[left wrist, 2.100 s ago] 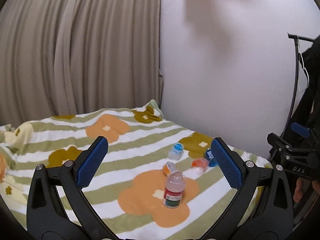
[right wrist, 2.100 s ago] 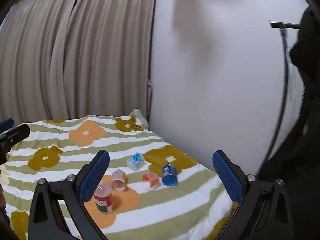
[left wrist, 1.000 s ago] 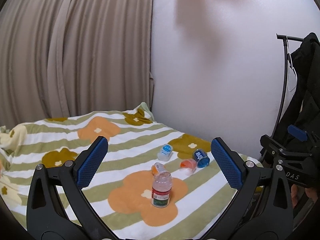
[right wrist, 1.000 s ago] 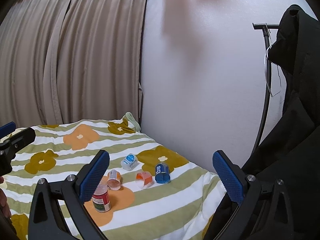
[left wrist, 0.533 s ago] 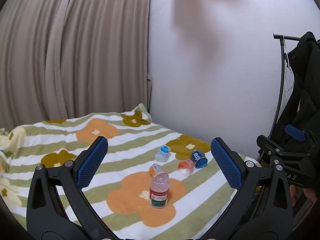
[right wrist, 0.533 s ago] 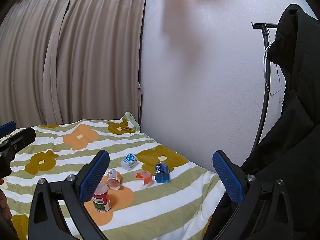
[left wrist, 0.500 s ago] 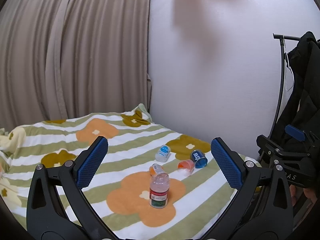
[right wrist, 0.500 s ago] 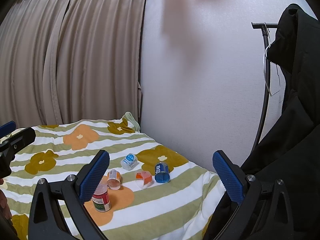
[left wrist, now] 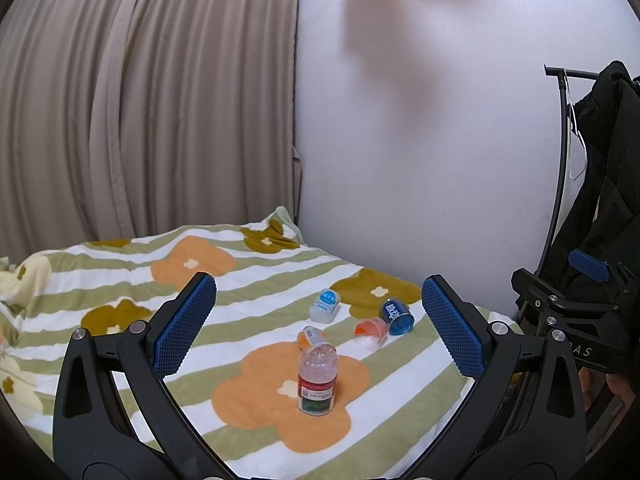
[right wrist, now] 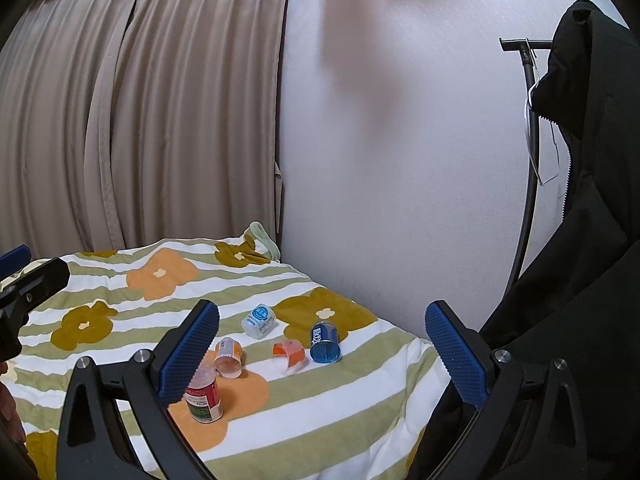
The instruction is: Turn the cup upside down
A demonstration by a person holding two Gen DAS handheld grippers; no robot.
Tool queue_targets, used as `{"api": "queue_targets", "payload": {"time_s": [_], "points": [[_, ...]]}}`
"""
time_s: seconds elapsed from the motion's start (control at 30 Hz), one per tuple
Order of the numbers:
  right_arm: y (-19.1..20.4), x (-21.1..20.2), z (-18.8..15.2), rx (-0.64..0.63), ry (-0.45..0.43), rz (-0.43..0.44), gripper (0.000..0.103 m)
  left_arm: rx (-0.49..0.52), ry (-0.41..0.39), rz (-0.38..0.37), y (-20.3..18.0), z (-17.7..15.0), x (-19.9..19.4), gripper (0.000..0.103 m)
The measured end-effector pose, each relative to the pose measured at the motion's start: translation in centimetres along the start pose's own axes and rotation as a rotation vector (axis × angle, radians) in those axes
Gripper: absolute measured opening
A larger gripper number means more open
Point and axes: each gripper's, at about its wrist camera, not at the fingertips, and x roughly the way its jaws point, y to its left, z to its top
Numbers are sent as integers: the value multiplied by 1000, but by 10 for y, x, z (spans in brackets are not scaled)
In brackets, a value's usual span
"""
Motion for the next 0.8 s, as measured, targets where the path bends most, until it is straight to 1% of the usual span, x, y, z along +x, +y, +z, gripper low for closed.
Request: {"api": "queue_targets", "payload": {"time_s": [0.8], "points": [[1,-1,-1,2,3,-4,103,4,-9,4,-2,1,-1,102]]}}
